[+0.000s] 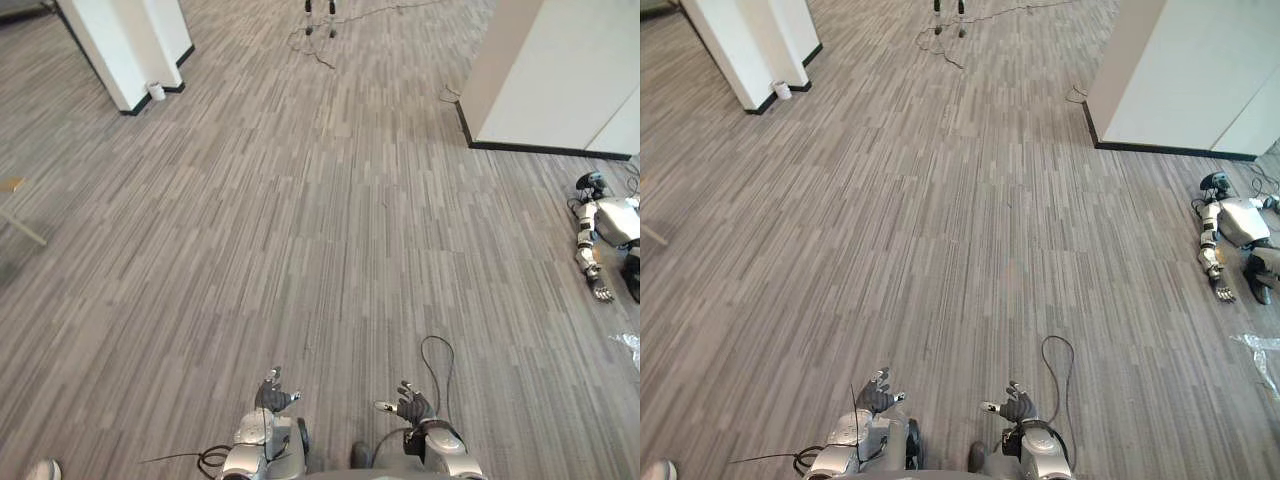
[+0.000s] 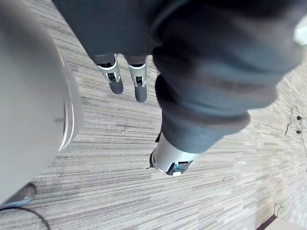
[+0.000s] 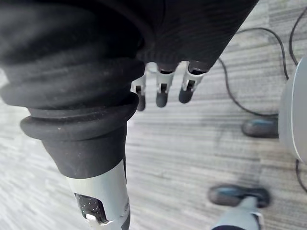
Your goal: Organize washtable
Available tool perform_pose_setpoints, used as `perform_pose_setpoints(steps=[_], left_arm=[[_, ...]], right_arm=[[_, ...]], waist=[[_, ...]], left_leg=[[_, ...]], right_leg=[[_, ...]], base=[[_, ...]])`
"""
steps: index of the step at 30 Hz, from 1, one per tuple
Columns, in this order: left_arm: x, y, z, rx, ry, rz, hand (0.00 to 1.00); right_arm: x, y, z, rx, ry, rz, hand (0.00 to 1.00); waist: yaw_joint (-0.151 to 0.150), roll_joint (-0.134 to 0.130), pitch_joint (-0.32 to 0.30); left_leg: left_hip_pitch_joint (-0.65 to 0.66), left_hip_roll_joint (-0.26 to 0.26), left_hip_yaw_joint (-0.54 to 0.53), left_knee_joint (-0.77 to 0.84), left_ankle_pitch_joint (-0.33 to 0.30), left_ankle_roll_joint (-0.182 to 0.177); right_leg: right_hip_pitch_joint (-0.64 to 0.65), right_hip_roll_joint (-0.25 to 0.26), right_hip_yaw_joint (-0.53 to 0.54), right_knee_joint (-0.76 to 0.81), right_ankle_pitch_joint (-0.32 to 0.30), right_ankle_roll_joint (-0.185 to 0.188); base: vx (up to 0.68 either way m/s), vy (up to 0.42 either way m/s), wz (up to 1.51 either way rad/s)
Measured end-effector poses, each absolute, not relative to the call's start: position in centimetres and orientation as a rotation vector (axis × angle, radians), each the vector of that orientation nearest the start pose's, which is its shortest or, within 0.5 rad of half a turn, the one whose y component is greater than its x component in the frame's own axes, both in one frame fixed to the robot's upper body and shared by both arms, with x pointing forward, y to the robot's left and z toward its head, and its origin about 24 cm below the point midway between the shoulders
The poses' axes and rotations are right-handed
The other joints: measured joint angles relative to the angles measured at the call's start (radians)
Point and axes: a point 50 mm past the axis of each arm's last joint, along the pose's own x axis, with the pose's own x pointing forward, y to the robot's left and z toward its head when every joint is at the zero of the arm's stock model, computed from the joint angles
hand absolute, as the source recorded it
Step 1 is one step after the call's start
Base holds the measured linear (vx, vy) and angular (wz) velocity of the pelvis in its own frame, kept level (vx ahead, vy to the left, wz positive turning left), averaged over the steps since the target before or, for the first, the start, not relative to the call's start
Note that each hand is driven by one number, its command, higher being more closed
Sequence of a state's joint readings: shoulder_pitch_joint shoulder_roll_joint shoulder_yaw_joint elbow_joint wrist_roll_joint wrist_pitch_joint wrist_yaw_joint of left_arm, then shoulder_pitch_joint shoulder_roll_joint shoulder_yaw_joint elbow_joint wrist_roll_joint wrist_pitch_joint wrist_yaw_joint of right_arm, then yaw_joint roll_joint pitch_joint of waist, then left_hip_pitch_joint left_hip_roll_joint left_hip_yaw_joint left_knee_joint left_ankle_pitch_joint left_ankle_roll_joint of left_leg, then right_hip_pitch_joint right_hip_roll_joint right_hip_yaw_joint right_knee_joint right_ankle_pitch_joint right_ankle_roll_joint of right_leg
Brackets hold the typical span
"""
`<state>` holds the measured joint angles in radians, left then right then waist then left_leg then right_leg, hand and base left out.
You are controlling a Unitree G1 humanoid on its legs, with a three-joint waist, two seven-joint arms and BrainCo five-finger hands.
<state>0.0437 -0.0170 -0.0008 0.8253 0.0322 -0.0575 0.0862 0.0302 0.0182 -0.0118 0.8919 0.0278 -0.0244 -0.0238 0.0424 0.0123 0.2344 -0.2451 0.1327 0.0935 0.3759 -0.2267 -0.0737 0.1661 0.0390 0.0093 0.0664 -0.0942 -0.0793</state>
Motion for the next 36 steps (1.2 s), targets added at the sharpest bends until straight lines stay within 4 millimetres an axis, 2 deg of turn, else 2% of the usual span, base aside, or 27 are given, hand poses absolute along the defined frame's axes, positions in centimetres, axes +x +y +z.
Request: perform_pose_setpoints(steps=[1,2,4,5,7,9,10,11,12,14,16,17,19,20,21,22,23,24,25,26,27,29,30,31,33,34,36], left_arm=[[15.7,14.9,-13.1,0.043,0.814,0.075,0.00],[15.3,15.2,-13.3,0.047,0.822,0.081,0.00],[15.1,15.8,-13.3,0.058,0.823,0.093,0.00],[15.0,16.3,-13.3,0.067,0.826,0.103,0.00],[14.9,16.9,-13.4,0.081,0.834,0.112,0.00],[14.6,17.5,-13.7,0.106,0.860,0.113,0.00],[14.2,17.7,-13.9,0.116,0.881,0.113,0.00],[14.0,17.8,-14.1,0.118,0.893,0.115,0.00],[13.8,17.9,-14.2,0.121,0.906,0.116,0.00],[13.6,18.0,-14.4,0.112,0.918,0.123,0.00],[13.4,17.9,-14.5,0.105,0.925,0.123,0.00],[13.3,17.9,-14.5,0.105,0.929,0.124,0.00],[12.8,18.0,-14.7,0.107,0.946,0.129,0.00],[12.4,17.0,-15.0,0.060,0.965,0.139,0.00],[12.8,16.9,-14.9,0.034,0.955,0.156,0.00],[12.6,16.6,-15.0,0.007,0.959,0.175,0.00],[12.7,16.5,-14.9,-0.002,0.954,0.180,0.00],[13.1,16.8,-14.7,-0.015,0.932,0.198,0.00],[13.3,16.8,-14.5,-0.021,0.916,0.203,0.00],[13.9,17.0,-14.1,-0.017,0.887,0.205,0.00],[14.2,17.4,-13.8,-0.008,0.861,0.212,0.00],[14.1,18.1,-13.7,0.009,0.853,0.220,0.00],[13.8,18.3,-13.8,-0.001,0.859,0.233,0.00],[13.6,18.3,-13.8,-0.011,0.855,0.242,0.00],[13.6,18.2,-13.7,-0.019,0.849,0.244,0.00],[13.7,18.2,-13.7,-0.026,0.846,0.248,0.00],[13.7,18.6,-13.6,-0.019,0.840,0.254,0.00]], right_arm=[[14.7,-15.1,-14.2,0.023,0.911,-0.051,0.00],[14.4,-15.3,-14.4,0.006,0.926,-0.045,0.00],[14.2,-15.4,-14.5,0.000,0.935,-0.050,0.00],[13.6,-15.2,-14.9,0.001,0.959,-0.051,0.00],[13.4,-15.0,-15.0,-0.001,0.968,-0.042,0.00],[14.0,-14.9,-14.7,-0.011,0.946,-0.034,0.00],[14.1,-14.9,-14.7,-0.010,0.941,-0.026,0.00],[14.2,-14.9,-14.6,-0.012,0.936,-0.021,0.00],[14.4,-14.9,-14.5,-0.015,0.924,-0.014,0.00],[15.2,-15.0,-14.1,-0.018,0.892,-0.015,0.00],[15.8,-15.5,-13.8,-0.030,0.873,-0.019,0.00],[16.0,-15.6,-13.8,-0.033,0.869,-0.022,0.00],[15.9,-15.8,-13.8,-0.029,0.871,-0.031,0.00],[16.0,-16.4,-13.7,-0.031,0.868,-0.049,0.00],[16.1,-16.6,-13.6,-0.028,0.861,-0.061,0.00],[16.3,-16.7,-13.5,-0.031,0.858,-0.061,0.00],[16.2,-16.7,-13.5,-0.031,0.861,-0.061,0.00],[16.1,-16.4,-13.5,-0.022,0.862,-0.057,0.00],[16.3,-16.2,-13.4,-0.019,0.857,-0.055,0.00],[15.9,-15.9,-13.7,-0.012,0.874,-0.052,0.00],[15.3,-15.6,-14.1,-0.019,0.907,-0.035,0.00],[15.1,-15.3,-14.4,-0.032,0.931,-0.012,0.00],[15.2,-15.1,-14.4,-0.030,0.929,-0.009,0.00],[14.6,-15.2,-14.6,-0.030,0.945,-0.015,0.00],[14.3,-15.3,-14.8,-0.038,0.963,-0.012,0.00],[14.0,-15.4,-15.0,-0.043,0.977,-0.010,0.00],[13.4,-15.2,-15.2,-0.035,0.993,-0.011,0.00]], waist=[[0.002,0.015,-0.007],[0.005,0.014,-0.015],[0.005,-0.004,-0.030],[0.007,-0.033,-0.046],[0.027,-0.046,-0.055],[0.018,-0.064,-0.043],[0.004,-0.062,-0.036],[0.001,-0.056,-0.033],[-0.008,-0.052,-0.031],[-0.029,-0.054,-0.026],[-0.035,-0.046,-0.019],[-0.043,-0.048,-0.016],[-0.052,-0.052,-0.014],[-0.055,-0.009,-0.034],[-0.056,0.011,-0.032],[-0.054,0.029,-0.031],[-0.053,0.035,-0.030],[-0.055,0.041,-0.012],[-0.048,0.040,-0.001],[-0.022,0.031,0.005],[-0.010,0.016,0.001],[0.029,-0.002,0.001],[0.029,-0.001,0.005],[0.029,0.005,0.002],[0.035,0.015,-0.003],[0.048,-0.002,-0.021],[0.050,-0.036,-0.036]], left_leg=[[0.001,0.007,-0.007,-0.096,0.071,-0.015],[0.023,-0.005,0.003,-0.084,0.133,-0.003],[0.024,-0.044,0.025,-0.038,0.128,0.020],[0.027,-0.077,0.057,-0.017,0.104,0.057],[0.070,-0.104,0.100,-0.034,0.082,0.093],[0.188,-0.152,0.117,-0.103,0.058,0.128],[0.267,-0.169,0.113,-0.138,0.046,0.151],[0.304,-0.171,0.112,-0.156,0.039,0.154],[0.380,-0.170,0.105,-0.204,0.024,0.159],[0.438,-0.168,0.095,-0.253,0.014,0.160],[0.489,-0.165,0.085,-0.299,0.003,0.145],[0.518,-0.166,0.067,-0.319,-0.009,0.125],[0.575,-0.171,0.024,-0.329,-0.049,0.087],[0.561,-0.107,-0.043,-0.140,-0.073,0.063],[0.489,-0.081,-0.024,0.038,-0.051,0.028],[0.416,-0.051,-0.017,0.236,0.002,-0.048],[0.379,-0.034,-0.002,0.324,0.005,-0.058],[0.315,0.005,0.046,0.506,-0.014,-0.027],[0.287,0.025,0.072,0.565,-0.030,0.000],[0.219,0.049,0.129,0.610,-0.060,0.051],[0.140,0.046,0.188,0.568,-0.087,0.092],[0.051,0.011,0.213,0.373,-0.090,0.097],[0.000,-0.012,0.186,0.174,-0.061,0.072],[-0.020,-0.024,0.165,-0.053,0.020,0.029],[-0.046,-0.006,0.159,-0.153,0.096,0.010],[-0.040,-0.035,0.167,-0.118,0.201,0.058],[-0.051,-0.084,0.158,-0.071,0.202,0.100]], right_leg=[[0.017,-0.004,0.027,0.014,-0.041,0.024],[0.043,-0.026,0.052,0.024,-0.077,0.045],[0.055,-0.077,0.073,0.038,-0.124,0.071],[0.043,-0.116,0.083,0.088,-0.153,0.089],[-0.049,-0.144,0.102,0.306,-0.171,0.115],[-0.178,-0.188,0.065,0.660,-0.130,0.208],[-0.226,-0.202,0.011,0.777,-0.156,0.183],[-0.247,-0.202,-0.019,0.802,-0.176,0.167],[-0.311,-0.193,-0.108,0.788,-0.216,0.136],[-0.411,-0.169,-0.196,0.670,-0.226,0.129],[-0.486,-0.133,-0.231,0.459,-0.162,0.116],[-0.497,-0.111,-0.231,0.287,-0.071,0.117],[-0.491,-0.093,-0.221,0.155,0.043,0.090],[-0.478,-0.072,-0.231,0.293,0.103,0.006],[-0.452,-0.057,-0.245,0.288,0.076,-0.001],[-0.410,-0.039,-0.241,0.263,0.062,-0.014],[-0.378,-0.025,-0.234,0.243,0.056,-0.019],[-0.262,0.003,-0.210,0.168,0.015,-0.016],[-0.212,0.014,-0.200,0.145,0.004,-0.021],[-0.136,0.014,-0.185,0.107,-0.018,-0.016],[-0.083,0.003,-0.167,0.067,-0.025,-0.013],[-0.052,-0.028,-0.133,0.056,-0.049,0.012],[-0.021,-0.052,-0.116,0.039,-0.066,0.039],[0.022,-0.072,-0.109,0.009,-0.084,0.065],[0.074,-0.084,-0.098,-0.015,-0.117,0.098],[0.115,-0.125,-0.088,-0.025,-0.145,0.122],[0.120,-0.171,-0.091,0.010,-0.143,0.129]], base=[[0.43,0.361,-0.53],[0.40,0.348,-0.54],[0.41,0.319,-0.36],[0.54,0.346,-0.56],[0.44,0.277,-0.61],[0.38,0.255,-0.20],[0.43,0.251,0.01],[0.51,0.234,0.11],[0.44,0.163,0.19],[0.51,0.121,0.27],[0.51,0.066,0.25],[0.44,0.021,0.39],[0.95,-0.076,0.89],[1.46,-0.203,0.98],[1.46,-0.230,0.50],[0.61,-0.106,-0.26],[0.72,-0.067,-0.27],[0.58,-0.030,-0.13],[0.62,0.000,-0.10],[0.42,0.040,-0.20],[0.38,0.058,-0.35],[0.36,0.106,-0.63],[0.50,0.195,-0.64],[0.45,0.203,-0.44],[0.51,0.280,-0.32],[0.65,0.374,-0.31],[0.67,0.362,-0.17]])
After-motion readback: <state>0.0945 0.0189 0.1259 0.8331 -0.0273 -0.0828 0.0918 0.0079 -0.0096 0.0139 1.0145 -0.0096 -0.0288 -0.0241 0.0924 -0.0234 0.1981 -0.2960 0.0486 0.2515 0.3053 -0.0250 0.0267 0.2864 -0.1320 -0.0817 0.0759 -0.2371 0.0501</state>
